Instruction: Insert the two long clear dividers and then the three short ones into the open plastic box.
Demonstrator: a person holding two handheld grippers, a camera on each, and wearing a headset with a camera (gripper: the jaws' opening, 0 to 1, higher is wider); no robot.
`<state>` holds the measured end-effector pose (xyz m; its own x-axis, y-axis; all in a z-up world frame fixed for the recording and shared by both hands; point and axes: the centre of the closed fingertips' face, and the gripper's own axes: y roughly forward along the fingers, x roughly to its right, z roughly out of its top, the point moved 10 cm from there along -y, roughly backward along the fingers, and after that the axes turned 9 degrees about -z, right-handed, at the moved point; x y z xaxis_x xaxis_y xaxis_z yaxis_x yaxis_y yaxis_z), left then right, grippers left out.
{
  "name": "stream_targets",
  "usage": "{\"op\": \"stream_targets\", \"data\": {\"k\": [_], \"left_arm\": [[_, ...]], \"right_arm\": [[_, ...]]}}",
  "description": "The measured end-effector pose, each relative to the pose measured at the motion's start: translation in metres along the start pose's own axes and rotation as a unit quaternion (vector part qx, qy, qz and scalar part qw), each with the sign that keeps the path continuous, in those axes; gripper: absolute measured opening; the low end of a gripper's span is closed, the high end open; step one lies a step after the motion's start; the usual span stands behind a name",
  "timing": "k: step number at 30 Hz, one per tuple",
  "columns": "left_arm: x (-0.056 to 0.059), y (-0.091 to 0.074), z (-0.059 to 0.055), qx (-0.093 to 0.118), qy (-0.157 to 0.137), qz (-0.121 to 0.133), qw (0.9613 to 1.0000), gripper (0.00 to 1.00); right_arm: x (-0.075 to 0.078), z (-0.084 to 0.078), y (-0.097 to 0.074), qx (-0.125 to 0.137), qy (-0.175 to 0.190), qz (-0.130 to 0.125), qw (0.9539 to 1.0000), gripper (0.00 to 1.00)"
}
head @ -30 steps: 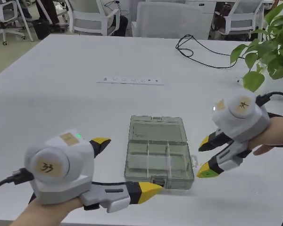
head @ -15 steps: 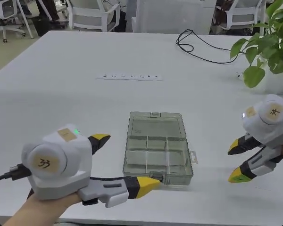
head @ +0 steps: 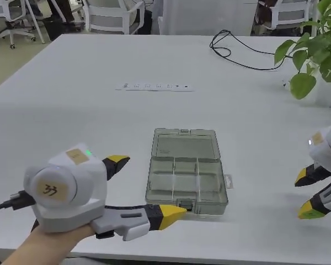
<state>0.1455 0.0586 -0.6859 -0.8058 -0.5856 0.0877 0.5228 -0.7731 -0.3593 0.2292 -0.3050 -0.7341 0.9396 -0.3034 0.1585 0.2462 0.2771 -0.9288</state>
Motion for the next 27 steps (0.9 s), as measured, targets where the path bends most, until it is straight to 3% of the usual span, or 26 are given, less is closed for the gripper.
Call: {"op": "stream_targets", "data": {"k": [10, 19, 27], "left_arm": [[0.001, -0.001, 0.000, -0.001, -0.003, 0.007, 1.0000, 0.88], [0.001, 0.000, 0.000, -0.010, -0.001, 0.010, 0.9999, 0.87], [0.000, 0.000, 0.001, -0.009, 0.000, 0.013, 0.9999, 0.86]], "right_arm": [[0.007, -0.020, 0.010, -0.025, -0.021, 0.009, 0.9994, 0.43], [0.008, -0.023, 0.013, -0.022, -0.031, 0.022, 0.9990, 0.39], [0.008, -0.024, 0.012, -0.021, -0.044, 0.011, 0.9988, 0.35]]}}
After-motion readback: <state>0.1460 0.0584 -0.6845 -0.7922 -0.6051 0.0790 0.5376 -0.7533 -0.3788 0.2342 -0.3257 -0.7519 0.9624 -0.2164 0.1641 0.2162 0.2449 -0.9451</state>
